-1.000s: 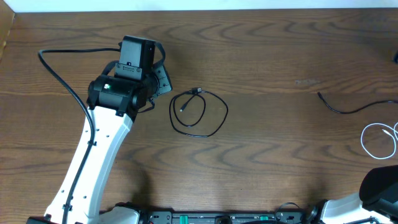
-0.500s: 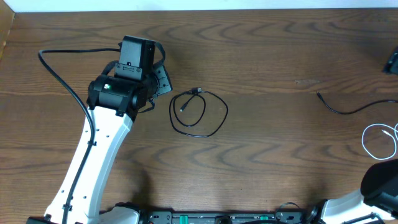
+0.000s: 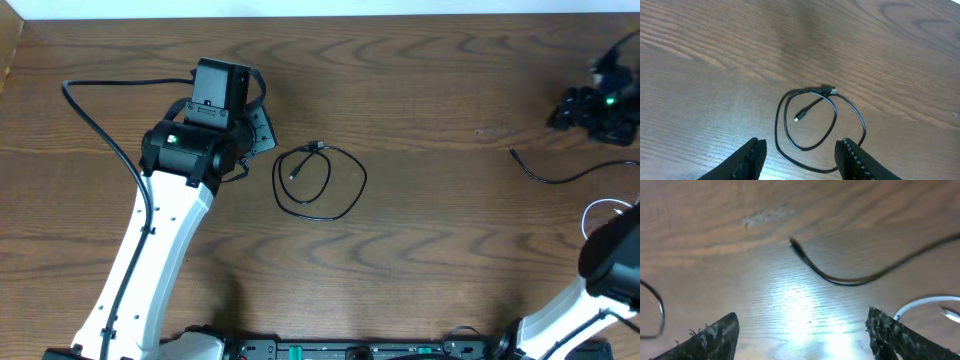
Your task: Untangle cables
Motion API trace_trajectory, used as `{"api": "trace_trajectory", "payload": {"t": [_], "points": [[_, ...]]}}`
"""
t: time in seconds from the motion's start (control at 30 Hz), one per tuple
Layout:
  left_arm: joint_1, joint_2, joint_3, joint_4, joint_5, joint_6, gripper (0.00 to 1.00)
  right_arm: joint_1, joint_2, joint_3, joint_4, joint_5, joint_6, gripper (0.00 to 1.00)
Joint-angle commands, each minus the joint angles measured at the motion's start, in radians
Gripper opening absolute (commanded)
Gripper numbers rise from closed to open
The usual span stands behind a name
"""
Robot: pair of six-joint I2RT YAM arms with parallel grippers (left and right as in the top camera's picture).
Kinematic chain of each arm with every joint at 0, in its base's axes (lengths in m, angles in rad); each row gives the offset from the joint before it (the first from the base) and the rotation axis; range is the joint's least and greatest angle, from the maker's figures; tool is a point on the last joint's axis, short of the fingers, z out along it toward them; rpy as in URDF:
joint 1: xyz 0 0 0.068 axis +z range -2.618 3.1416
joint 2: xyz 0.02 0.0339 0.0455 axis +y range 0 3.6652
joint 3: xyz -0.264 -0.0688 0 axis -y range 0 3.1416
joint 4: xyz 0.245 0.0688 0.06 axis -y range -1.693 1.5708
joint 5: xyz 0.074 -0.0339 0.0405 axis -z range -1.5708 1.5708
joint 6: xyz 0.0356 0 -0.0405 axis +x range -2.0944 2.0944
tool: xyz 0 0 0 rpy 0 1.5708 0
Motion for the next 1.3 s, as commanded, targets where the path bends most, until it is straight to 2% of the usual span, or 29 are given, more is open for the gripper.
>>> {"api": "trace_trajectory", "payload": {"t": [0.0, 0.2, 0.43, 0.5, 0.73, 1.0, 1.17, 1.27], "points": [[0.002, 0.006, -0.006, -0.011, -0.013, 0.017, 0.5, 0.031, 0.065, 0.001, -0.003, -0.025, -0.064, 0.78], [0.002, 0.006, -0.006, -0.011, -0.013, 0.017, 0.5, 0.064, 0.192, 0.001, 0.005, -0.015, -0.154, 0.69], [0.002, 0.006, -0.006, -0.011, -0.013, 0.017, 0.5, 0.118, 0.268, 0.001, 0.042, 0.129, -0.155, 0.62], [0.002, 0.006, -0.006, -0.011, -0.013, 0.017, 0.5, 0.134, 0.278, 0.001, 0.067, 0.187, -0.121, 0.61], [0.002, 0.006, -0.006, -0.012, -0.013, 0.017, 0.5, 0.167, 0.287, -0.024, 0.102, 0.198, -0.099, 0.6], [0.002, 0.006, -0.006, -0.011, -0.013, 0.017, 0.5, 0.175, 0.287, -0.14, 0.173, 0.254, -0.061, 0.58], [0.002, 0.006, -0.006, -0.013, -0.013, 0.017, 0.5, 0.175, 0.287, -0.185, 0.203, 0.276, 0.005, 0.45], [0.002, 0.006, -0.006, -0.013, -0.013, 0.017, 0.5, 0.175, 0.287, -0.195, 0.2, 0.275, 0.015, 0.32]]}}
